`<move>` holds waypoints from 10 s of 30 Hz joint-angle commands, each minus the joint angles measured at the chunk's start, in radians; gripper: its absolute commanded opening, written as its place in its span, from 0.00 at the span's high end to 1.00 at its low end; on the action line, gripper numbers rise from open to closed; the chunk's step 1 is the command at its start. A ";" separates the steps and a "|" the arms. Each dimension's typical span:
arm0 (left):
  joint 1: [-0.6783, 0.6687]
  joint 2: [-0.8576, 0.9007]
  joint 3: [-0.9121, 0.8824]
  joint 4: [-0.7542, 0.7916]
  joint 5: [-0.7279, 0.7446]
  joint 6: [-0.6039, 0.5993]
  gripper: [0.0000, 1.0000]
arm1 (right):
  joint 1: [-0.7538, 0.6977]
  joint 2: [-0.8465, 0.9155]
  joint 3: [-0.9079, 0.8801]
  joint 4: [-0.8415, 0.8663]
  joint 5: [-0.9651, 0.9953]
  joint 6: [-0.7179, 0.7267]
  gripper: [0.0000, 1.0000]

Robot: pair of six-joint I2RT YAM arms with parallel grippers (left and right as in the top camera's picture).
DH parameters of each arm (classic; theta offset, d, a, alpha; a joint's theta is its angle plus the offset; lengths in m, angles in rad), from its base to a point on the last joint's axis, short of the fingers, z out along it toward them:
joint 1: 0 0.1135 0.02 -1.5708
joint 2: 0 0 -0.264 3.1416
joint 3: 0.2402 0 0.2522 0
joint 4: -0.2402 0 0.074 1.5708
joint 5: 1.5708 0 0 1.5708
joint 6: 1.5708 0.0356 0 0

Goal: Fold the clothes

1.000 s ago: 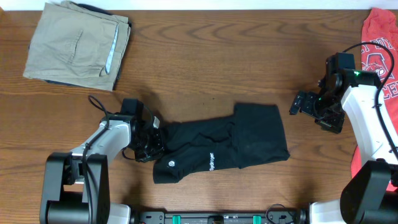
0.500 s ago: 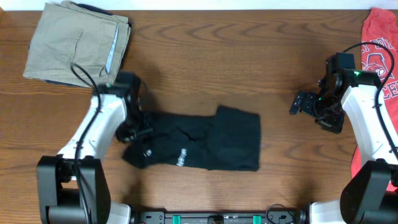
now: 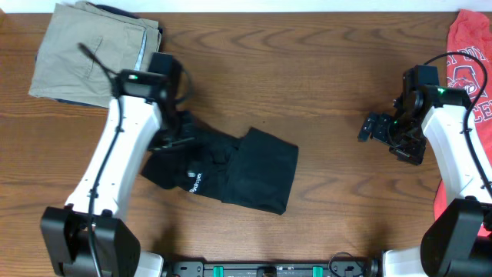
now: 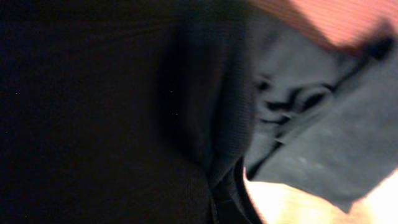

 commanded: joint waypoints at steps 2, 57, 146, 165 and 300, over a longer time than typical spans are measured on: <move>-0.127 0.003 0.013 0.039 0.035 -0.045 0.94 | 0.005 -0.005 0.011 0.000 -0.004 -0.009 0.01; -0.626 0.205 -0.033 0.308 0.214 -0.204 0.69 | 0.005 -0.005 0.011 0.000 -0.004 -0.009 0.01; 0.143 0.105 -0.546 0.621 0.784 0.392 0.02 | 0.005 -0.005 0.011 0.000 -0.004 -0.009 0.01; -0.077 0.126 -0.586 0.830 0.560 0.161 0.80 | 0.005 -0.005 0.011 0.000 -0.004 -0.009 0.01; 0.431 -0.215 -0.100 0.812 -0.274 0.017 0.02 | 0.005 -0.005 0.011 0.000 -0.004 -0.009 0.01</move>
